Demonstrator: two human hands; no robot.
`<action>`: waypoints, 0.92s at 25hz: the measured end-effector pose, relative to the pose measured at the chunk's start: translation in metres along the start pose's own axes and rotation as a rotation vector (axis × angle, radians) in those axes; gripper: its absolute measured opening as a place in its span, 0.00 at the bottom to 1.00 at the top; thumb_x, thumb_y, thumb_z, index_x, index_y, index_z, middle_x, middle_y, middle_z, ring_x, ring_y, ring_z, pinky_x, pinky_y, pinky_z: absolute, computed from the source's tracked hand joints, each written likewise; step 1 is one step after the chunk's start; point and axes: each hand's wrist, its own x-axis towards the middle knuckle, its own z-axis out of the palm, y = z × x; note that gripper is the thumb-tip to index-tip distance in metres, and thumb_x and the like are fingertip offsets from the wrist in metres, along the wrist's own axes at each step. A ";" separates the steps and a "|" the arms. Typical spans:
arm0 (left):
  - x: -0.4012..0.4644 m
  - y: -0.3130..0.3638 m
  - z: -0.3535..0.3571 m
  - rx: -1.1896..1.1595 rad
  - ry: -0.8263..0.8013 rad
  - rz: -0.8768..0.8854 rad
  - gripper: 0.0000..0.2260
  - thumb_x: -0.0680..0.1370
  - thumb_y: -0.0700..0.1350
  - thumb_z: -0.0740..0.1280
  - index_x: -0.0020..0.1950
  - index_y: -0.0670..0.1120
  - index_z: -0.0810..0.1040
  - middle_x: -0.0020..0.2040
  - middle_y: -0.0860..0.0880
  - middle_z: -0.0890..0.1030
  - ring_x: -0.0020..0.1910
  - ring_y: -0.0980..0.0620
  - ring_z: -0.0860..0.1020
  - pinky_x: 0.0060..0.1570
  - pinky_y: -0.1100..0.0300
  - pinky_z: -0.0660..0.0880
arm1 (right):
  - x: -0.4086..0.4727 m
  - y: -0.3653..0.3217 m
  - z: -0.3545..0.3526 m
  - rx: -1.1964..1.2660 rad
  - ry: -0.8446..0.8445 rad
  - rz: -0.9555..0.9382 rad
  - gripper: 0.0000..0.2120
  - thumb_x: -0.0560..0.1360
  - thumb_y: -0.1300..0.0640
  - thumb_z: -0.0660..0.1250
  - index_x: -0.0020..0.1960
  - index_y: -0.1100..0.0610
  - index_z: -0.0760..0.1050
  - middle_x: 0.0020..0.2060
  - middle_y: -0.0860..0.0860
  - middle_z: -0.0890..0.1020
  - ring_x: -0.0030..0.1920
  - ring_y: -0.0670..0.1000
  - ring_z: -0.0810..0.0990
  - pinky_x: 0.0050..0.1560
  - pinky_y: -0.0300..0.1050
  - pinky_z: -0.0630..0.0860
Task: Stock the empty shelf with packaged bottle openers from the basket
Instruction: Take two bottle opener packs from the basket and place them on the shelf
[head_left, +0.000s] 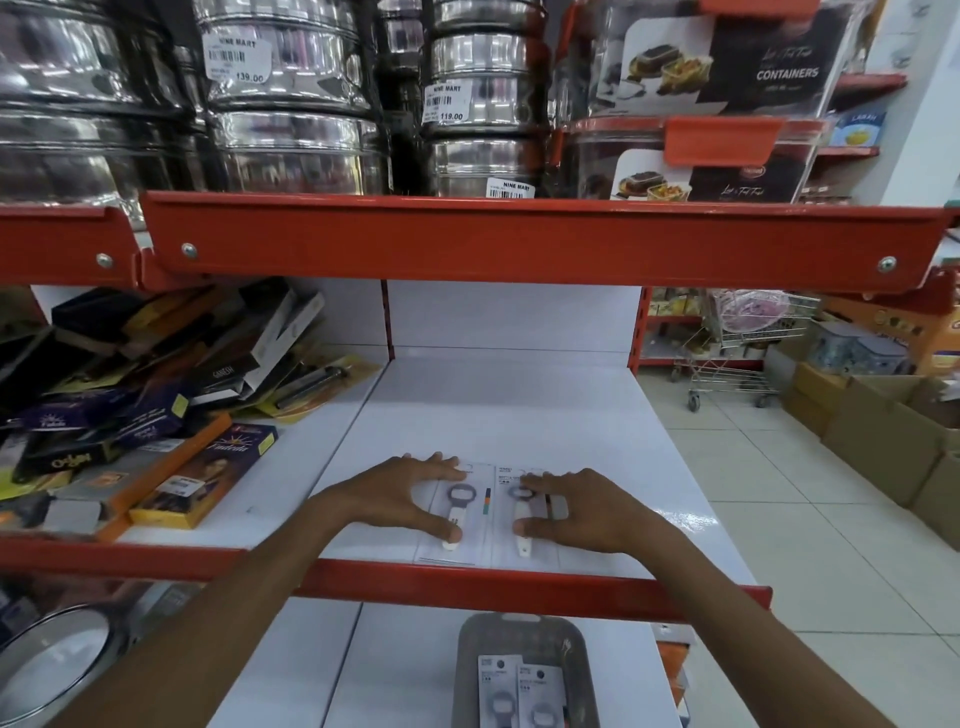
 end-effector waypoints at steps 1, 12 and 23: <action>-0.002 0.002 0.001 0.013 0.005 0.004 0.41 0.66 0.65 0.76 0.75 0.62 0.65 0.80 0.58 0.57 0.79 0.58 0.52 0.77 0.55 0.47 | -0.002 -0.002 0.001 -0.011 0.010 0.007 0.36 0.68 0.28 0.64 0.71 0.42 0.67 0.72 0.49 0.71 0.68 0.53 0.73 0.69 0.50 0.68; -0.014 0.013 0.008 0.008 0.024 -0.008 0.40 0.66 0.65 0.76 0.76 0.62 0.64 0.81 0.58 0.57 0.80 0.53 0.53 0.78 0.53 0.49 | -0.009 -0.011 0.000 -0.042 0.034 -0.010 0.33 0.68 0.29 0.64 0.68 0.43 0.71 0.70 0.46 0.73 0.67 0.52 0.74 0.70 0.50 0.67; -0.023 0.011 0.013 0.065 0.044 0.019 0.40 0.69 0.70 0.69 0.77 0.62 0.59 0.82 0.57 0.53 0.81 0.55 0.47 0.79 0.51 0.46 | -0.016 -0.012 0.002 -0.051 0.008 -0.016 0.37 0.71 0.30 0.60 0.75 0.45 0.59 0.77 0.47 0.62 0.75 0.53 0.62 0.74 0.55 0.62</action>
